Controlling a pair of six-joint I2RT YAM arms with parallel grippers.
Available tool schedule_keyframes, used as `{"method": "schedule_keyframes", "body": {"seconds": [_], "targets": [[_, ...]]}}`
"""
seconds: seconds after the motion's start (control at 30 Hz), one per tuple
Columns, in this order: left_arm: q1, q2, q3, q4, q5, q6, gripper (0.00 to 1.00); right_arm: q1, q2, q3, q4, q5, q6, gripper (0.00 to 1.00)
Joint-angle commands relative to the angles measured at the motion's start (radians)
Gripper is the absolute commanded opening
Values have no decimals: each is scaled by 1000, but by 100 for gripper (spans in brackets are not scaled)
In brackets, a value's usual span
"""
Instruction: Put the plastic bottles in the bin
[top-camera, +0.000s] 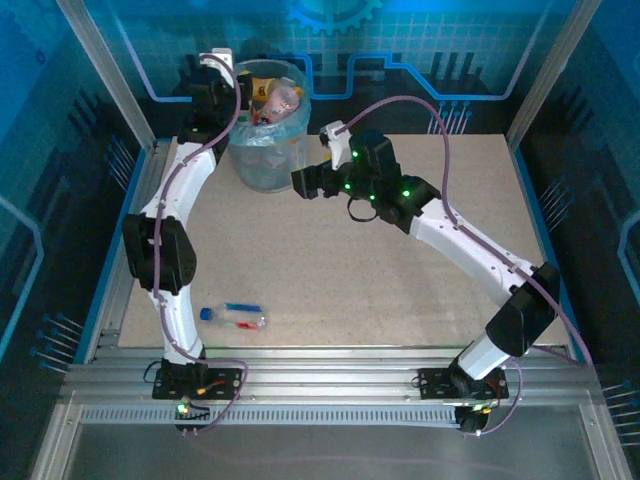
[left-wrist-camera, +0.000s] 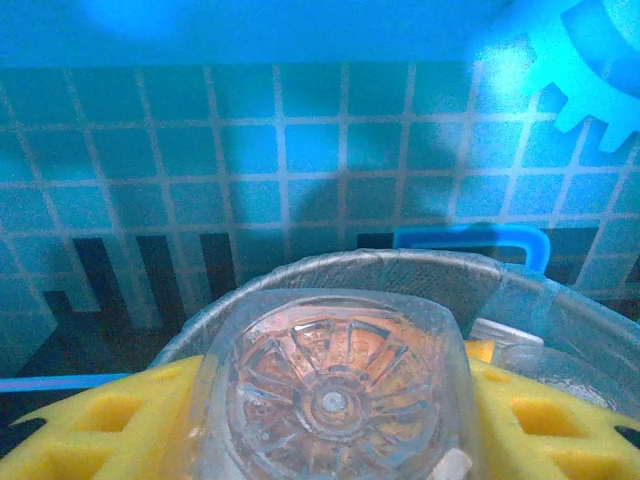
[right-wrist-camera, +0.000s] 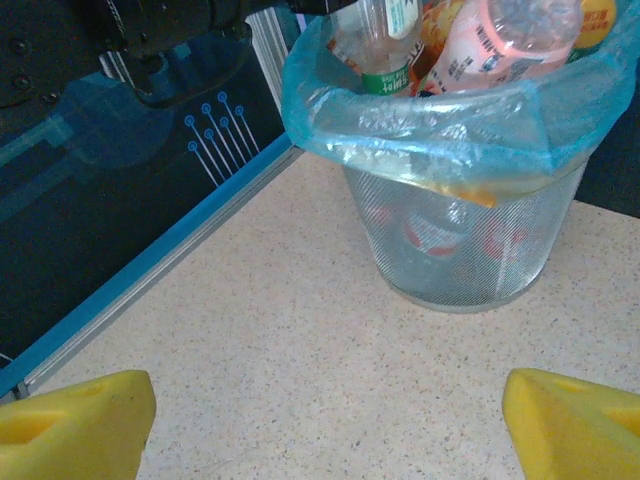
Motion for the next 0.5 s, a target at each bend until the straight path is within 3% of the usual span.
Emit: {"method": "schedule_keyframes", "body": {"seconds": [0.0, 0.1, 0.27, 0.47], "targets": [[-11, 38, -36, -76, 40, -23, 54, -9, 17, 36, -16, -27, 20, 90], [-7, 53, 15, -141, 44, -42, 59, -9, 27, 51, -23, -34, 30, 90], [-6, 34, 114, -235, 67, -74, 82, -5, 36, 67, -25, -40, 52, 89], [-4, -8, 216, -274, 103, -120, 88, 6, 54, 86, -30, -47, 65, 89]]}}
